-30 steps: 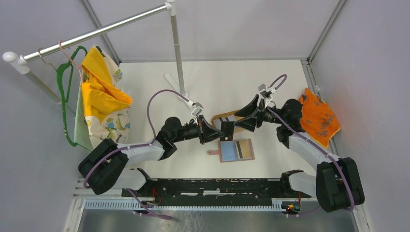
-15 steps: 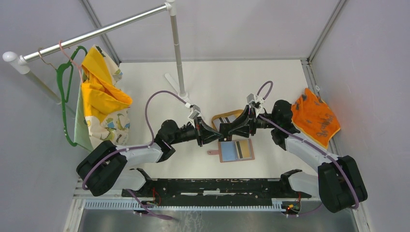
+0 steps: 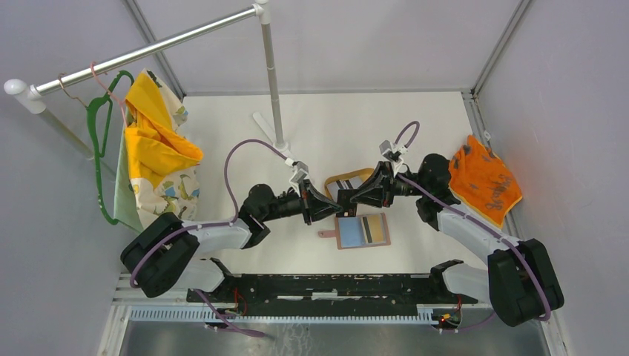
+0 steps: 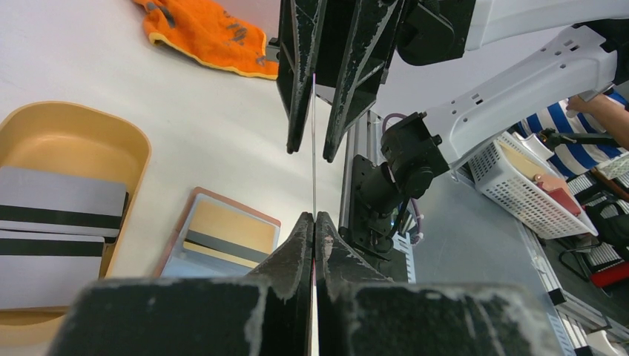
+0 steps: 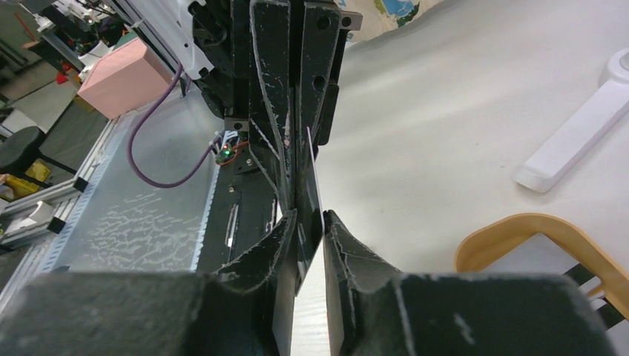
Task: Put the credit cards into the card holder
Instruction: Pick up the credit card from the storage box, then insert the credit card into the card holder.
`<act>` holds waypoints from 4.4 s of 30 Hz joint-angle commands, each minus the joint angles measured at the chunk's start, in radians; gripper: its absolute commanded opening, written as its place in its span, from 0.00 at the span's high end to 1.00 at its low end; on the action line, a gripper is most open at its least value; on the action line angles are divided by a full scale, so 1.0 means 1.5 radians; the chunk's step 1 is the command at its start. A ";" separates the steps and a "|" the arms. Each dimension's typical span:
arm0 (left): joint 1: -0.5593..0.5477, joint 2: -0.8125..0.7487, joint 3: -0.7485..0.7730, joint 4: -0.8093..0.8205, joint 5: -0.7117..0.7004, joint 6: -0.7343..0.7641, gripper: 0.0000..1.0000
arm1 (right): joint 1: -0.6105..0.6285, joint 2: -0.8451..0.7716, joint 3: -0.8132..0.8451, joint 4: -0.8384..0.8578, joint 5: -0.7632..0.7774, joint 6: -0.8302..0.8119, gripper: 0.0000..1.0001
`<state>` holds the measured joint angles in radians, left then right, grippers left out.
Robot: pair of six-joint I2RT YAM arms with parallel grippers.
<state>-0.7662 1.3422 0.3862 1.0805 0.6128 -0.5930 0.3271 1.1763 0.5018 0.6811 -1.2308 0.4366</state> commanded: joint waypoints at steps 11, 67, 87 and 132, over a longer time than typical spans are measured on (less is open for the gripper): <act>-0.001 -0.067 0.005 -0.112 -0.122 0.022 0.54 | -0.003 -0.025 0.027 -0.157 0.030 -0.057 1.00; -0.238 0.050 0.047 -0.384 -0.610 0.020 0.41 | -0.147 0.160 -0.011 -0.529 0.122 -0.143 1.00; -0.282 0.143 0.132 -0.501 -0.720 0.030 0.47 | -0.160 0.166 -0.006 -0.511 0.181 -0.135 1.00; -0.300 0.190 0.177 -0.536 -0.733 0.033 0.66 | -0.128 0.274 0.023 -0.543 0.202 -0.104 1.00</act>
<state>-1.2068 1.6154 0.6239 0.2722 -0.4706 -0.5739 0.1291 1.5833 0.5079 -0.1017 -0.9890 0.2993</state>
